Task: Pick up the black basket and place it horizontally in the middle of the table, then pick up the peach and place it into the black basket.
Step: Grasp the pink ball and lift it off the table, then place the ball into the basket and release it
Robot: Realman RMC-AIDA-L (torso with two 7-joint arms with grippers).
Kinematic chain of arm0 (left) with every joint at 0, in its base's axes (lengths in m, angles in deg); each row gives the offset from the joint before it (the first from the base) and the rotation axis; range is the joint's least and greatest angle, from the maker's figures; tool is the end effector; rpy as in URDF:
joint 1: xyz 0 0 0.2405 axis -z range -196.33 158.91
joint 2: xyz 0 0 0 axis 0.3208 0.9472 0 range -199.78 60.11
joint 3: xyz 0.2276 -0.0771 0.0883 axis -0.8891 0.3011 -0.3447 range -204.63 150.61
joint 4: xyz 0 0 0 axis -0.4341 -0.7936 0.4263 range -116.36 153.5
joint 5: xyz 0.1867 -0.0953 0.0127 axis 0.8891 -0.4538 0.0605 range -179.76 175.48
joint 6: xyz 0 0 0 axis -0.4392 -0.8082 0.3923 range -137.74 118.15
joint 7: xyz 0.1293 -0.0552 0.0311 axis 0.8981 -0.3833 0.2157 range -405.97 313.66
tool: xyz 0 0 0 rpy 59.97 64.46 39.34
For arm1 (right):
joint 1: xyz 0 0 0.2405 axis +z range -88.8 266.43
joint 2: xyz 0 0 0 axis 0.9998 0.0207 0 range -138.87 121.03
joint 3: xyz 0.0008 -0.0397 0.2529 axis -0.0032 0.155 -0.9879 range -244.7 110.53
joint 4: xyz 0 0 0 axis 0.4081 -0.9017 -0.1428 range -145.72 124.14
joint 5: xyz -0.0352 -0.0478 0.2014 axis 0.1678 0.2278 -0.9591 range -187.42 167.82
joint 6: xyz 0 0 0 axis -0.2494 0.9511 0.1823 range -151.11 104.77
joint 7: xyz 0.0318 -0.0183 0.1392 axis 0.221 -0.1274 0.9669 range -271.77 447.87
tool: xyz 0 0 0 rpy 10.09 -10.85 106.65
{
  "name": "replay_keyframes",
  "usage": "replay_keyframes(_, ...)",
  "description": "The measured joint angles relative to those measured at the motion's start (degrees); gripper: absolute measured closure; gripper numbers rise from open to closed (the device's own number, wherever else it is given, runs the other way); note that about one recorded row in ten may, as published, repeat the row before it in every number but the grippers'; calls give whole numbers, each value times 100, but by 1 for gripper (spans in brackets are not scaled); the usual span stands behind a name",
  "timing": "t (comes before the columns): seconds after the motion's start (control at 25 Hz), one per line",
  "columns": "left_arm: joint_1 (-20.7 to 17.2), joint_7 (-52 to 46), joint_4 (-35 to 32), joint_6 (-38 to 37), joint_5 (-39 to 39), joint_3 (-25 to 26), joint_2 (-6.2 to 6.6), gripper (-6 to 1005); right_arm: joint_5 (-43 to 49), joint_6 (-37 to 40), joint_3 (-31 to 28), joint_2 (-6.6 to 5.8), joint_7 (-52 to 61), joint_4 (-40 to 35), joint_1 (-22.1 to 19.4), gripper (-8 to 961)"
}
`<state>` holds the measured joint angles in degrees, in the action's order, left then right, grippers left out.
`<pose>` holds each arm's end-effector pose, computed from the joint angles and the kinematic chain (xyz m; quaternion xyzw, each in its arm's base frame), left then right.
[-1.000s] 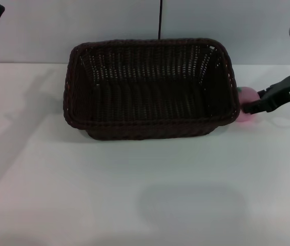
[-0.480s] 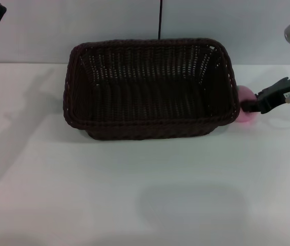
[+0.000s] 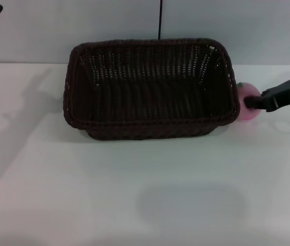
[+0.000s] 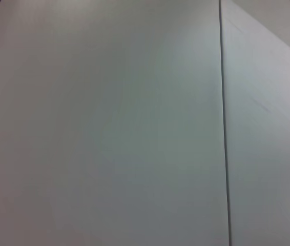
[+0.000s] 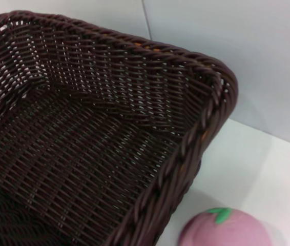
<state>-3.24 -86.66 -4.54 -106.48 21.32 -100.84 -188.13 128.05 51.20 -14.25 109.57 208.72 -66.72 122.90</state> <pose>-0.2699 0.2870 0.0593 -0.6721 -0.0911 -0.5812 0.4497 0.2580 0.3854 0.0250 -0.9027 0.3679 0.0050 0.2228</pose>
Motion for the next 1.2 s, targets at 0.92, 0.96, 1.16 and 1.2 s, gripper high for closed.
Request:
replay_keyframes(0.92, 12, -15, -1, -2, 0, -20, 1, 189, -3523, 2070, -1286, -5, -696, -1733, -522, 915)
replay_keyframes(0.96, -6, -17, 0, -6, 0, -23, 0, 189, -3539, 1923, -1063, 1, -824, -1448, -386, 912)
replay_keyframes(1.16, -34, -21, 33, -26, 0, -29, -1, 189, -3399, 1384, -730, -56, -1358, -259, 37, 898)
replay_keyframes(1.2, -34, -21, 33, -26, 0, -29, -1, 189, -3399, 1384, -730, -56, -1358, -259, 37, 895)
